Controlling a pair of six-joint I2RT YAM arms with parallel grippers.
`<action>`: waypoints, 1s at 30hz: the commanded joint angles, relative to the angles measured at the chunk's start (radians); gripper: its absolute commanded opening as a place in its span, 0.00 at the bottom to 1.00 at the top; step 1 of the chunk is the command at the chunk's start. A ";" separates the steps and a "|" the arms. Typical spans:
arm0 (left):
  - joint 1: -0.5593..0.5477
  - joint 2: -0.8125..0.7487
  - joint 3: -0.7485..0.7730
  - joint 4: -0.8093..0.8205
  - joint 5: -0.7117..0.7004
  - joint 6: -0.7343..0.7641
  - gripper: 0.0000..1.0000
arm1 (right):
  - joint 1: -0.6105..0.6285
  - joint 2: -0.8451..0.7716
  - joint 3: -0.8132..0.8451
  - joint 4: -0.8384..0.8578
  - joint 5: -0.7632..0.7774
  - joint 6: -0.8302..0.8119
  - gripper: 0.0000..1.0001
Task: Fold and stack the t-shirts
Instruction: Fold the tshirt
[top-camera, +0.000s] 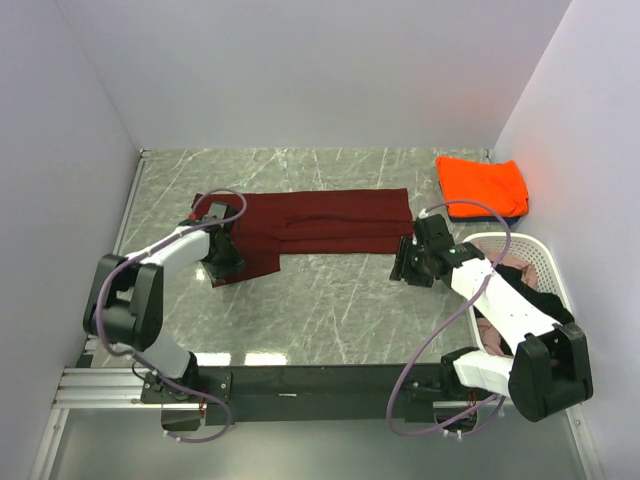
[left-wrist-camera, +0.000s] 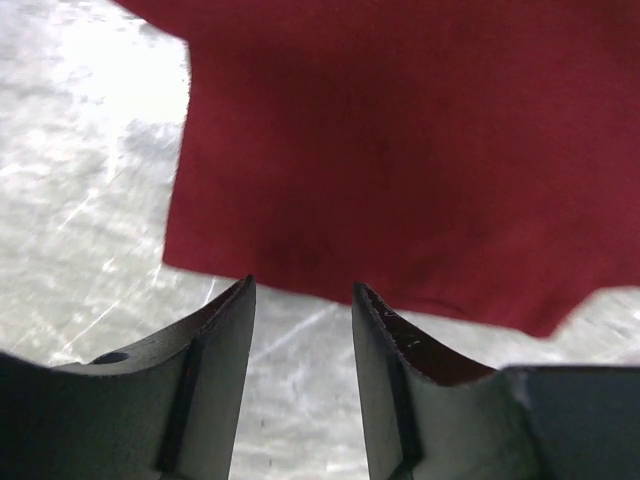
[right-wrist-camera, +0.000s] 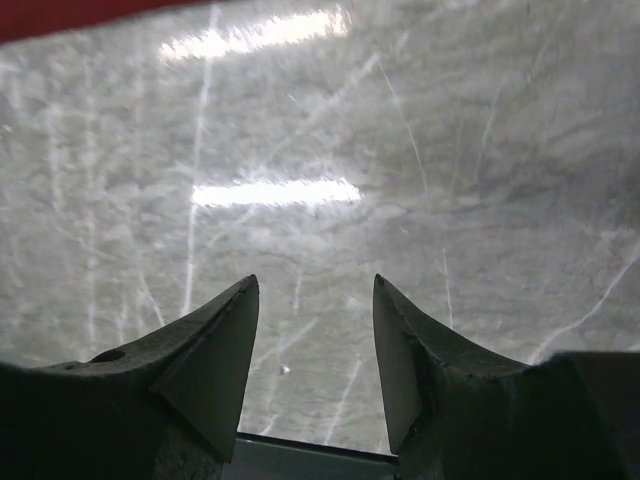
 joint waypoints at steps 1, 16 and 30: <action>-0.018 0.046 0.050 0.031 -0.052 -0.009 0.48 | 0.004 -0.041 -0.040 0.038 0.004 0.007 0.57; -0.035 0.114 0.092 -0.013 -0.112 0.014 0.01 | 0.004 -0.044 -0.062 0.046 -0.004 -0.005 0.57; -0.021 0.363 0.665 -0.145 -0.189 0.135 0.01 | 0.003 -0.053 -0.014 0.007 0.011 -0.024 0.57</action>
